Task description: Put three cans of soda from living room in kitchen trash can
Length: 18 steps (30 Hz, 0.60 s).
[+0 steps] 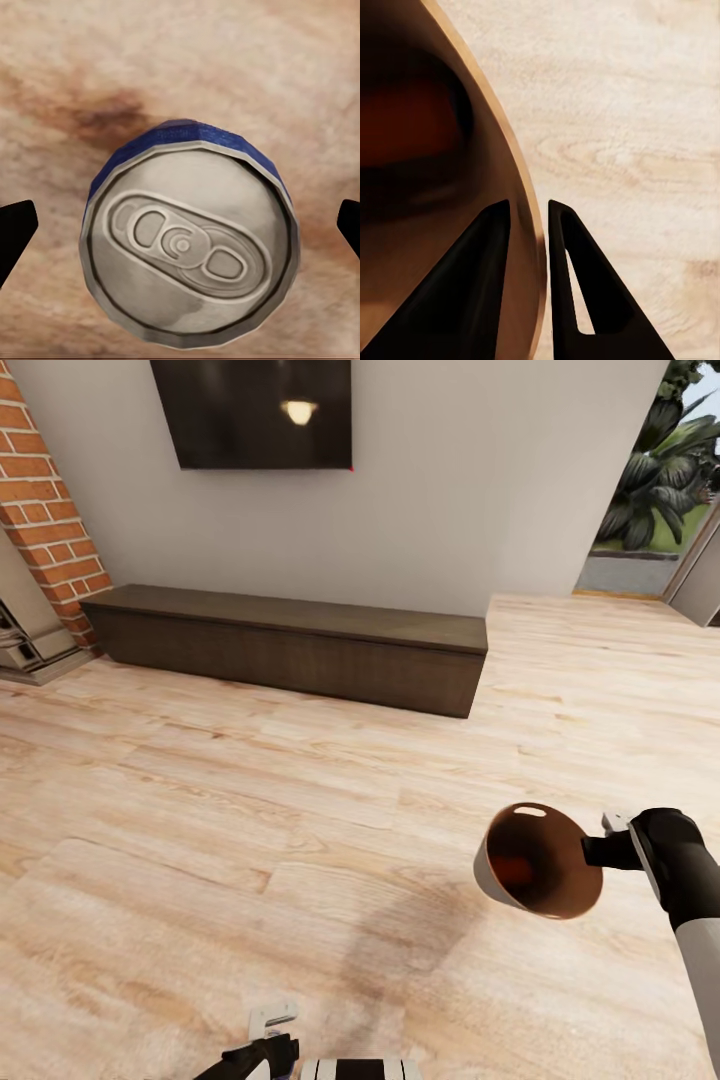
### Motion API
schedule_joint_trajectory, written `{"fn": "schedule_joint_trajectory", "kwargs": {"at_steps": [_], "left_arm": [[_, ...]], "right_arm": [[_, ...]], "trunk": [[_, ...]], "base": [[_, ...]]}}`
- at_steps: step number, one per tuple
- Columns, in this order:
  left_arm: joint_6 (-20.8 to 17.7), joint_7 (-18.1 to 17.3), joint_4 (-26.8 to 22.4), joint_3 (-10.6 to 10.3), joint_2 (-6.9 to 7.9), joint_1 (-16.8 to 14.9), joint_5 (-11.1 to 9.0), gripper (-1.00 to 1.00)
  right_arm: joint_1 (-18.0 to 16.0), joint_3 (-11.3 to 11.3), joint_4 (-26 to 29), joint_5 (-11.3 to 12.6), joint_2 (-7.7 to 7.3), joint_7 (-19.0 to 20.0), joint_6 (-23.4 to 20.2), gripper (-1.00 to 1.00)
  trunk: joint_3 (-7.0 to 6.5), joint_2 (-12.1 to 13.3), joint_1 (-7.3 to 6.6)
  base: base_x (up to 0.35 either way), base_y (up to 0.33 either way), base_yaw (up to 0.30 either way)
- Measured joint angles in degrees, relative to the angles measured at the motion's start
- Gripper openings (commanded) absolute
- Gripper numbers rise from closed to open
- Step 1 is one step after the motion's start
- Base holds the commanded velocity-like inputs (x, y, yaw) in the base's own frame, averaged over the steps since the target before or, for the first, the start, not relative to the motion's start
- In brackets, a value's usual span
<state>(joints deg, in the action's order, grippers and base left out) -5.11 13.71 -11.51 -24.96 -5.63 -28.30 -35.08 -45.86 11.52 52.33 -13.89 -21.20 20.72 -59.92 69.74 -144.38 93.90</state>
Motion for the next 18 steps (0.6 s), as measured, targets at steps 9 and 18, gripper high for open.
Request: {"fn": "schedule_joint_trajectory", "kwargs": {"at_steps": [9, 18], "left_arm": [[0.0, 0.0, 0.0, 0.0, 0.00, 0.0, 0.0, 1.00], [0.0, 0.0, -0.1, 0.0, 0.12, 0.0, 0.0, 1.00]], "right_arm": [[0.0, -0.1, 0.0, 0.0, 0.02, 0.0, 0.0, -1.00], [0.0, -0.2, 0.0, -0.3, 0.02, 0.0, 0.0, -1.00]], "trunk": [[0.89, -0.1, 0.10], [0.89, -0.1, 0.10]], "base": [[0.000, 0.000, 0.000], [0.000, 0.000, 0.000]]}}
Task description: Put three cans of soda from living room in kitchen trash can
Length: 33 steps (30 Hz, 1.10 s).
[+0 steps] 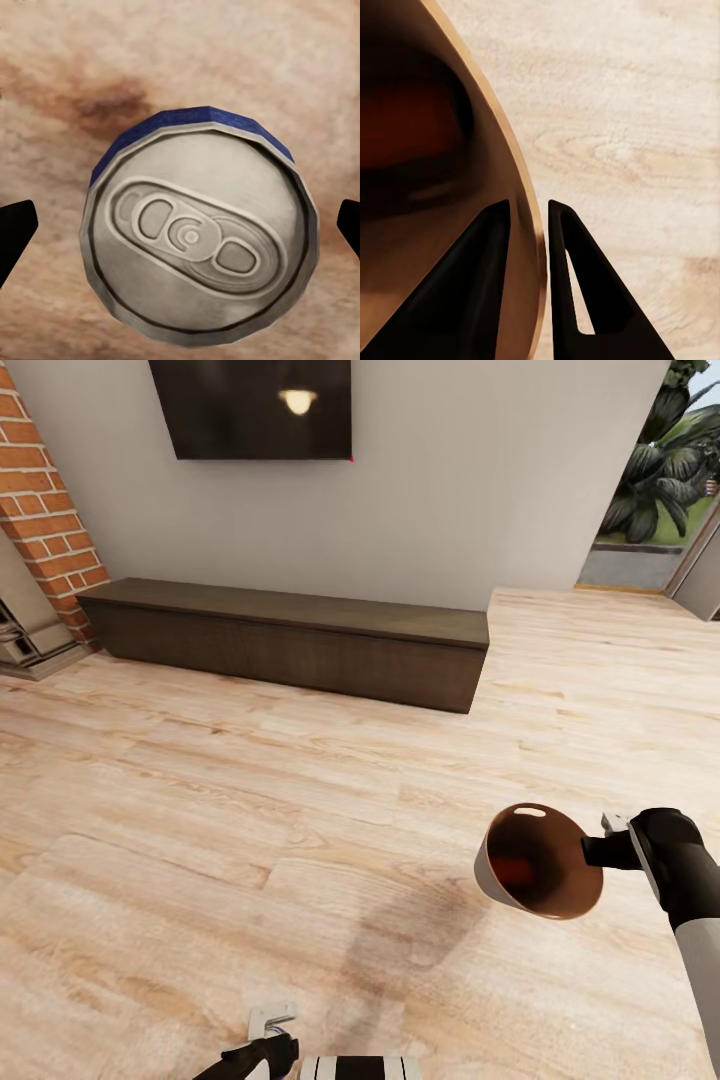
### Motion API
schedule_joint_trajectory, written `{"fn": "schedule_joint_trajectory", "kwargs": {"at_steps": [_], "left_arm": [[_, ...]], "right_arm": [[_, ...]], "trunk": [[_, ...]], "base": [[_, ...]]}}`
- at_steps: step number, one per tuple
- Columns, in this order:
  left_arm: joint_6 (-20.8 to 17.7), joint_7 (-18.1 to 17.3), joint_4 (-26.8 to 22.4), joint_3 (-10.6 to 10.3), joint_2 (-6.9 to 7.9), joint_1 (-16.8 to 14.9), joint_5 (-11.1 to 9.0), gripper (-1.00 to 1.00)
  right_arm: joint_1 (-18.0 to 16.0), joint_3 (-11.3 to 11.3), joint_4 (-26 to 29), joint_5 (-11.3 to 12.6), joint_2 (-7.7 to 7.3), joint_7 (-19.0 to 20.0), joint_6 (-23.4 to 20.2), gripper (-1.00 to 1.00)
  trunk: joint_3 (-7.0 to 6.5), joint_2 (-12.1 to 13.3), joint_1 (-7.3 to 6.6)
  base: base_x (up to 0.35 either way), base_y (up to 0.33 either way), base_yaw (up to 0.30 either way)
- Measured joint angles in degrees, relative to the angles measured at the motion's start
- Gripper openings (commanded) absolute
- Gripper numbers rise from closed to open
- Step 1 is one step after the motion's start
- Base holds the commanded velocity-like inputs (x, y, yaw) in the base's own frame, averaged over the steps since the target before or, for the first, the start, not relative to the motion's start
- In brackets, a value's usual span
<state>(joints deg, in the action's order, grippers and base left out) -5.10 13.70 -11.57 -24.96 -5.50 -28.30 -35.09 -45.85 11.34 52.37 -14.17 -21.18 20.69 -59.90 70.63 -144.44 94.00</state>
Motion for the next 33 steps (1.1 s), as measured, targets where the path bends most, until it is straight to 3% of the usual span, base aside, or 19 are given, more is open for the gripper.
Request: {"fn": "schedule_joint_trajectory", "kwargs": {"at_steps": [6, 7, 18, 33], "left_arm": [[0.0, 0.0, 0.0, 0.0, 0.06, 0.0, 0.0, 1.00], [0.0, 0.0, 0.0, 0.0, 0.08, 0.0, 0.0, -1.00], [1.3, -0.1, -0.1, 0.0, 0.14, 0.0, 0.1, -1.00], [2.7, -4.7, -0.6, 0.0, 0.14, 0.0, -0.1, -1.00]], "right_arm": [[0.0, 0.0, 0.0, -0.2, 0.07, 0.0, 0.0, -1.00], [0.0, 0.0, 0.0, -0.2, 0.08, 0.0, 0.0, -1.00], [0.0, 0.0, 0.0, -0.2, 0.09, 0.0, 0.0, -1.00], [0.0, -0.2, -0.1, -0.3, 0.15, -0.1, 0.0, -1.00]], "trunk": [[0.00, 0.0, 0.00], [0.00, 0.0, 0.00], [0.00, 0.0, -0.01], [-3.32, 0.2, -0.39]], "base": [[0.000, 0.000, 0.000], [0.000, 0.000, 0.000], [0.000, 0.000, 0.000], [0.000, 0.000, 0.000]]}}
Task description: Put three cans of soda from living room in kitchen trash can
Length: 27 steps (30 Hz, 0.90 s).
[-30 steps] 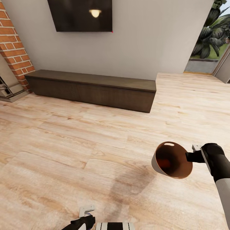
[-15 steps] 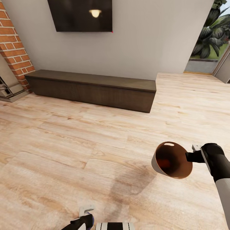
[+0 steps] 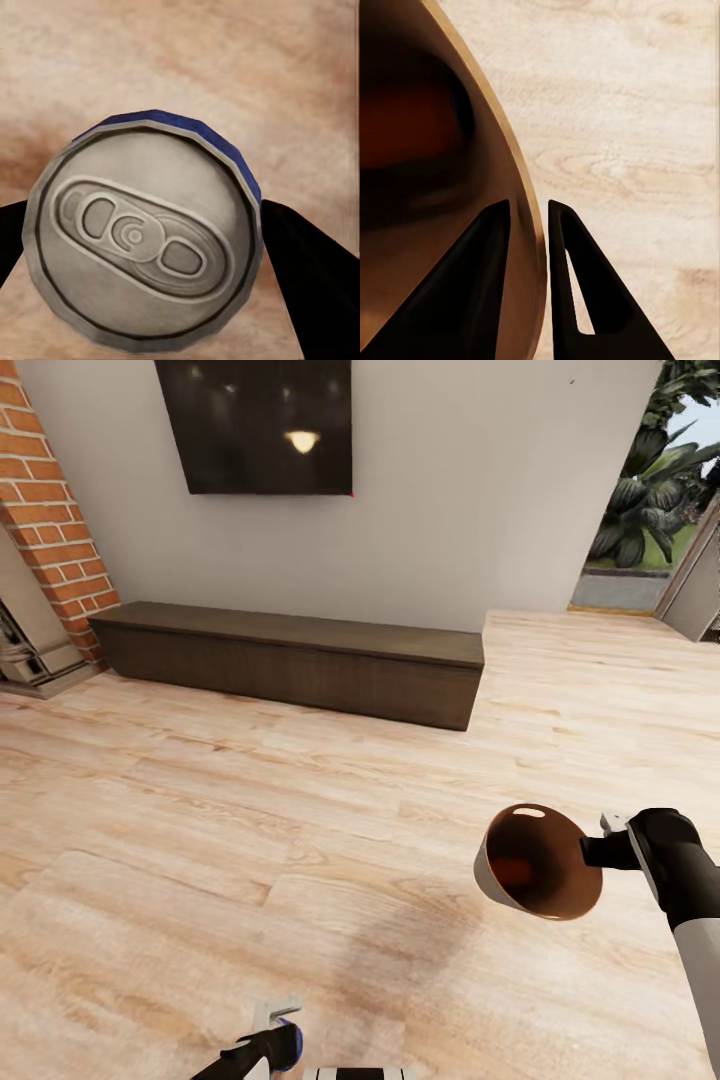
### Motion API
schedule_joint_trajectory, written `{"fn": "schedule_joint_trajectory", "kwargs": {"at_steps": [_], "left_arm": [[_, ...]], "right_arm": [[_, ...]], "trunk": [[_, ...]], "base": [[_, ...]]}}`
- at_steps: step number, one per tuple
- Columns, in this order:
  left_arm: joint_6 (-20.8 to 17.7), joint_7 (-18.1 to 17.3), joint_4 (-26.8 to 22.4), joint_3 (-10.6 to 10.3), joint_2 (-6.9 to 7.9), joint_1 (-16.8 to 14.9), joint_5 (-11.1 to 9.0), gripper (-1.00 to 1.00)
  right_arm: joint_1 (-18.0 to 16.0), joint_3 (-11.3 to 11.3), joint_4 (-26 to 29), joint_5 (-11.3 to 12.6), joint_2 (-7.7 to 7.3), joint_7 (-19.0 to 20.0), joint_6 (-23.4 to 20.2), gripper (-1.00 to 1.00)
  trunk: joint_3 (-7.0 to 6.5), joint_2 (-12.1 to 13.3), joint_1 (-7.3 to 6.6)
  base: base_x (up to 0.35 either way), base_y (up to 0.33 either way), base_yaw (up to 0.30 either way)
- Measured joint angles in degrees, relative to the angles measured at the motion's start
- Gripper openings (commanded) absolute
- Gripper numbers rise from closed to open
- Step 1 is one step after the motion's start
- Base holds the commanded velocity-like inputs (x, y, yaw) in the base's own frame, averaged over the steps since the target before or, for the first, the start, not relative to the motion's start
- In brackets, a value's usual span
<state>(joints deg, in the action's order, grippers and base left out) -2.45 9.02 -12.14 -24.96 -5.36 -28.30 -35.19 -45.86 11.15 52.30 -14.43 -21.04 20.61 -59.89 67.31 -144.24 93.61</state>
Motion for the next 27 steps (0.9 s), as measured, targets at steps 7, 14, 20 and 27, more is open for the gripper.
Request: {"fn": "schedule_joint_trajectory", "kwargs": {"at_steps": [7, 14, 20, 27], "left_arm": [[-1.0, -0.5, -1.3, 0.1, 0.09, 0.0, -0.1, -1.00], [-9.8, -0.4, -14.0, 0.1, 0.23, 1.8, -0.1, -1.00], [-21.4, 1.8, -32.3, 0.4, 1.21, 7.6, -0.2, -1.00], [-34.0, 8.4, -53.4, 0.5, 5.95, 9.6, -0.4, -1.00]], "right_arm": [[0.0, -0.1, -0.2, -0.1, 0.15, -0.5, 0.0, -1.00], [0.0, -2.5, -0.5, 0.2, 0.33, -0.7, 0.0, -1.00], [0.1, -3.0, -0.7, 0.3, 0.83, -1.7, -0.1, -1.00], [0.1, -3.1, -0.9, 0.1, 3.48, -7.8, -0.1, -1.00]], "trunk": [[-1.55, 0.1, -0.18], [-3.10, 0.2, -0.36], [-4.43, 0.3, -0.52], [-5.98, 0.4, -0.70]], "base": [[0.000, 0.000, 0.000], [0.000, 0.000, 0.000], [0.000, 0.000, 0.000], [0.000, 0.000, 0.000]]}}
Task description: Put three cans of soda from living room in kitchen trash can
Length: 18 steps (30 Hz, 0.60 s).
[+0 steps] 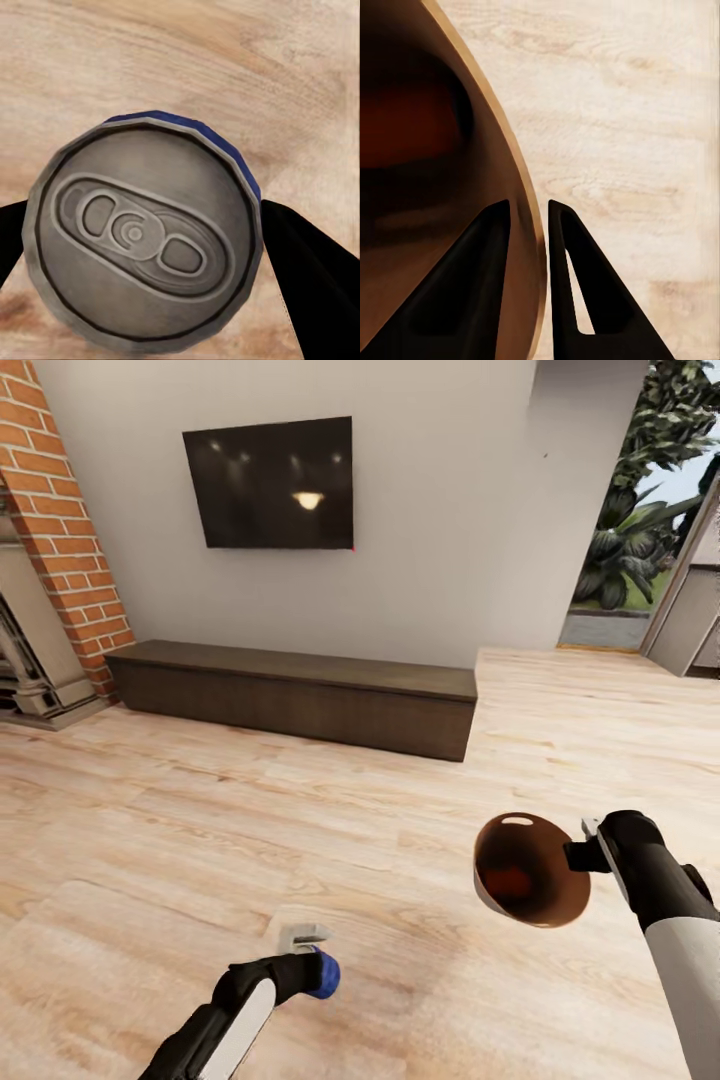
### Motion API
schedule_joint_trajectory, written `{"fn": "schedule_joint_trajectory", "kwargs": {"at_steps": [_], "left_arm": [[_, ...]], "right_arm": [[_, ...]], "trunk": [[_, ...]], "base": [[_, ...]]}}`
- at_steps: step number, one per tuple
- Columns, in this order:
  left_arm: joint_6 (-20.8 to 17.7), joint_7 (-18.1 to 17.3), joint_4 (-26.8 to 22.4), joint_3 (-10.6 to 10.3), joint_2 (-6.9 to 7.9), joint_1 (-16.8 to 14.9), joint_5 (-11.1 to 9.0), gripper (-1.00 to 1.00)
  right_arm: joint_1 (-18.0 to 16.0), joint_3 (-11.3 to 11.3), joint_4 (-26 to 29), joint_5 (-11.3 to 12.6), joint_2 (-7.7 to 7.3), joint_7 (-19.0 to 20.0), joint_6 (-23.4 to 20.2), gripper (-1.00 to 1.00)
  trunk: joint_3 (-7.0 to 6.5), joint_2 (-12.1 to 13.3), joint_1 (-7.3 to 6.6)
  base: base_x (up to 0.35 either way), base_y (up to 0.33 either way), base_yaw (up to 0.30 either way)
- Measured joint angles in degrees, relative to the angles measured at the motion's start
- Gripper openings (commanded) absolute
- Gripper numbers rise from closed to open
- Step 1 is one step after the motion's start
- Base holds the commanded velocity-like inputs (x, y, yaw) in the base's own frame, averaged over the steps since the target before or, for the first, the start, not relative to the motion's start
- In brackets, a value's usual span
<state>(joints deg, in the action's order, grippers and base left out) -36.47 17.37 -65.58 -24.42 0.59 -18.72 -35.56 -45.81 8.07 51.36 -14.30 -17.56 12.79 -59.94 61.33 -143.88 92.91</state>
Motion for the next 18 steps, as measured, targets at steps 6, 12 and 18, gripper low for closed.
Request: {"fn": "schedule_joint_trajectory", "kwargs": {"at_steps": [6, 12, 18], "left_arm": [[-12.6, 2.2, -15.3, 0.4, 0.55, 0.3, -0.2, -1.00], [-21.9, 3.9, -22.9, 0.5, 0.16, 0.2, -0.4, -1.00], [-23.5, 4.2, -25.3, 0.4, -2.86, -0.5, -0.7, -1.00]], "right_arm": [[0.0, 0.0, 0.0, 0.3, 1.19, -4.2, 0.0, -1.00], [0.0, 0.0, -0.8, 0.9, 1.36, -5.2, -0.1, -1.00], [0.0, 0.0, -4.2, -0.2, 1.31, -5.5, 0.0, -1.00]], "trunk": [[-1.33, 0.1, -0.15], [-2.65, 0.2, -0.30], [-3.98, 0.2, -0.46]], "base": [[0.000, 0.000, 0.000], [0.000, 0.000, 0.000], [0.000, 0.000, 0.000]]}}
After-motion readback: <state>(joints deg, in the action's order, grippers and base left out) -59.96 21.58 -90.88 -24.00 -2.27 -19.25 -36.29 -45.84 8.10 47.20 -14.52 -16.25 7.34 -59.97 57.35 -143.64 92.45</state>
